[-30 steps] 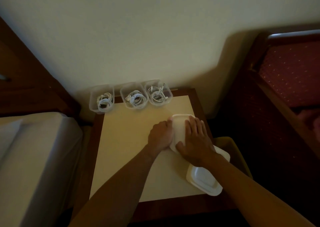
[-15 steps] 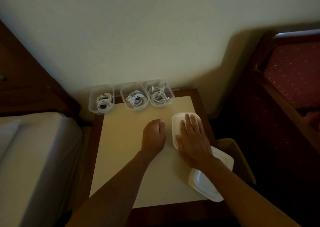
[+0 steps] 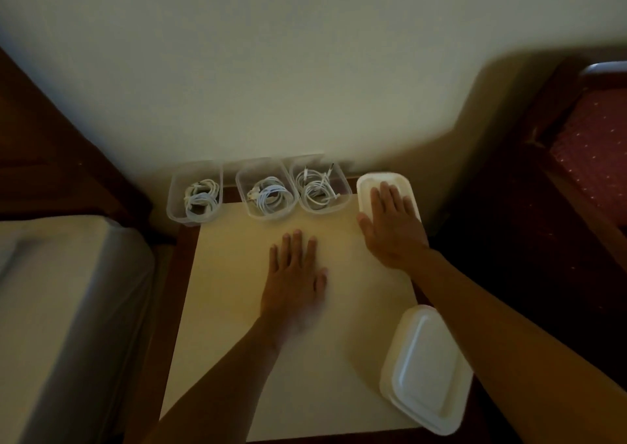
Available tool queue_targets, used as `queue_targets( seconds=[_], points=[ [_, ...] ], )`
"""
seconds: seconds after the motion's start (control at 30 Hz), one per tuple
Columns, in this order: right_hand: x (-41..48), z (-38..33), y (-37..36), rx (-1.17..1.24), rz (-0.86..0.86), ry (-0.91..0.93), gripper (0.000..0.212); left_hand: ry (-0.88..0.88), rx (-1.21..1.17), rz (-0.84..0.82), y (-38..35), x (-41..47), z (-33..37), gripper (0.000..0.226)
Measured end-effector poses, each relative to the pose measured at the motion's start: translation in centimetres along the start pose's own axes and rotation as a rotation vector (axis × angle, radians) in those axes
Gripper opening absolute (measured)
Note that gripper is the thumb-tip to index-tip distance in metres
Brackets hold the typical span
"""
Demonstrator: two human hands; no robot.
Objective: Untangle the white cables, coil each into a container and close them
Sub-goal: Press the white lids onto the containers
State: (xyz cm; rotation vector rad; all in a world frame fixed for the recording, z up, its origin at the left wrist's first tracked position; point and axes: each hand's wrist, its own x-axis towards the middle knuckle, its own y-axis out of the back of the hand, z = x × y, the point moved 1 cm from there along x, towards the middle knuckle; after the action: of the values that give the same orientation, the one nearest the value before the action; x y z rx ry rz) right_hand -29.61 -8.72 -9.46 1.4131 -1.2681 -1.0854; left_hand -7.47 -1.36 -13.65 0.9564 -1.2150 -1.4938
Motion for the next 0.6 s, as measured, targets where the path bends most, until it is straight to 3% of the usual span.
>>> queue_targets(
  seconds=[0.2,0.47,0.6],
  points=[
    [5.5,0.9,0.9,-0.008,-0.021,0.024,0.073,-0.020,0.006,0.001,0.1,0.0,0.0,0.070],
    [6.4,0.7,1.2,-0.011,0.007,0.046,0.071,-0.020,0.012,0.009,0.3,-0.1,0.2,0.069],
    [4.7,-1.0,2.6,0.029,0.250,0.160,0.052,-0.022,-0.029,0.021,0.6,-0.2,0.2,0.067]
  ],
)
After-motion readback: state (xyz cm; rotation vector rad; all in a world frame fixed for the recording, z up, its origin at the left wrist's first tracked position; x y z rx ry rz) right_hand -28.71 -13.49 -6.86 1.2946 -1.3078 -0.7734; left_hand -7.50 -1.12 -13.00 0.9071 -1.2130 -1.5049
